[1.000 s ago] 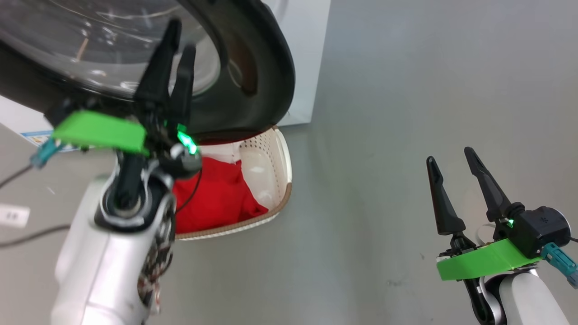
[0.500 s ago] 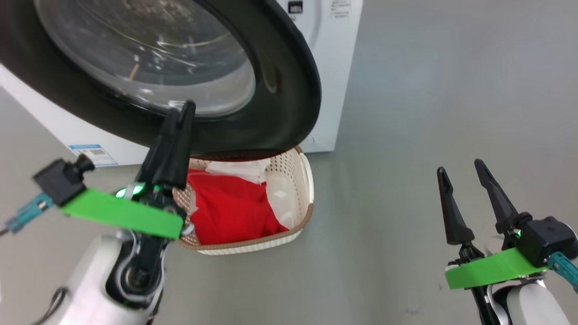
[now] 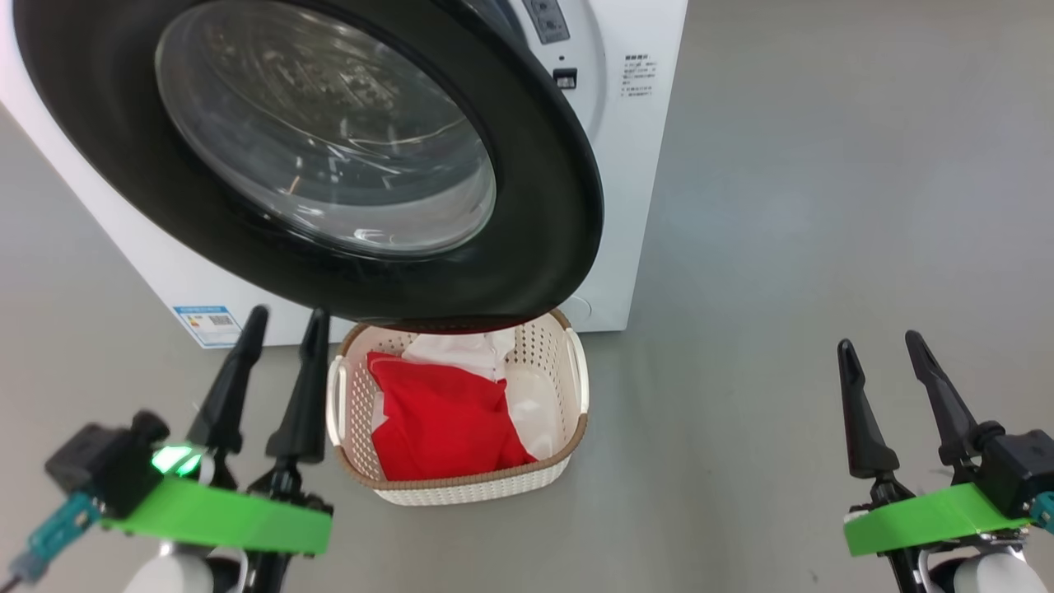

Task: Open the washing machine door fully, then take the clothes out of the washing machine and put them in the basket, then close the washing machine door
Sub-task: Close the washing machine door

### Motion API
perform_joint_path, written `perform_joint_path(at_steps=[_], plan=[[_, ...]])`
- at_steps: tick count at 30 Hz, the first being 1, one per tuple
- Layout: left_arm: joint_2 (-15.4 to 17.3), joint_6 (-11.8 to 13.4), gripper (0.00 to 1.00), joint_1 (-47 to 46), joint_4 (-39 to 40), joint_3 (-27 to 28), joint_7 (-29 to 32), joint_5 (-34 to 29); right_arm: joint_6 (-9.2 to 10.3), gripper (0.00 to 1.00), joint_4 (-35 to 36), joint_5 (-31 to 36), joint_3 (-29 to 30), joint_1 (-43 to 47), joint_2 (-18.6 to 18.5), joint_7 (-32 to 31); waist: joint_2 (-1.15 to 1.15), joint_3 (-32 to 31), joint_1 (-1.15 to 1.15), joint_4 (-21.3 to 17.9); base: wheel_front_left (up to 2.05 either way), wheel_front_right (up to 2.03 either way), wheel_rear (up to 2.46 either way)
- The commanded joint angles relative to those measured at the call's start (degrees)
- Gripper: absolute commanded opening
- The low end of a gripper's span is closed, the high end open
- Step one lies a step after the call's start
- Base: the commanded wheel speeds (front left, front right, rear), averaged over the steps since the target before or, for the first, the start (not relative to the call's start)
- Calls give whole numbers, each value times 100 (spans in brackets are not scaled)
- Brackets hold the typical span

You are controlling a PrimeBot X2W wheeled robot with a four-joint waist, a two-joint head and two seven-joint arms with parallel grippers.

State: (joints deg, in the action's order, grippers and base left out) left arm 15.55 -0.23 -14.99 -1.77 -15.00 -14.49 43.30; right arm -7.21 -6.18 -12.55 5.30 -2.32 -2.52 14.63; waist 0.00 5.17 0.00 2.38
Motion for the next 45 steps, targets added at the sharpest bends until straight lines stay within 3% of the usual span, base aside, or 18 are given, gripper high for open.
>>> perform_joint_path(at_steps=[1, 8, 16, 23, 43, 44, 45], plan=[[112, 74, 100, 13, 207, 321, -50, -233, -28, 100, 159, -17, -90, -10, -36, 37, 0, -57, 0, 17, 0, 0, 0], [12, 201, 100, 625, 416, 608, -50, -1279, -28, 100, 201, -85, 36, 163, -36, 37, 0, -176, 0, 64, 0, 0, 0], [9, 187, 100, 1013, 288, 735, -51, -1883, -28, 100, 328, -117, 21, 324, -36, 37, 0, -318, 0, 87, 0, 0, 0], [-24, 23, 100, 1166, -10, 679, -51, -2144, -28, 100, 374, -152, -16, 475, -36, 37, 0, -430, 0, 72, 0, 0, 0], [-226, -144, 100, 1123, -129, 740, -51, -2493, -28, 100, 425, -81, -56, 535, -36, 37, 0, -434, 0, 155, 0, 0, 0], [-238, -162, 100, 1115, -135, 740, -51, -2500, -28, 92, 415, -78, -59, 532, -36, 37, 0, -434, 0, 169, 0, 0, 0], [-254, -180, 100, 1106, -138, 741, -51, -2503, -28, 45, 394, -73, -67, 526, -36, 37, 0, -434, 0, 186, 0, 0, 0]])
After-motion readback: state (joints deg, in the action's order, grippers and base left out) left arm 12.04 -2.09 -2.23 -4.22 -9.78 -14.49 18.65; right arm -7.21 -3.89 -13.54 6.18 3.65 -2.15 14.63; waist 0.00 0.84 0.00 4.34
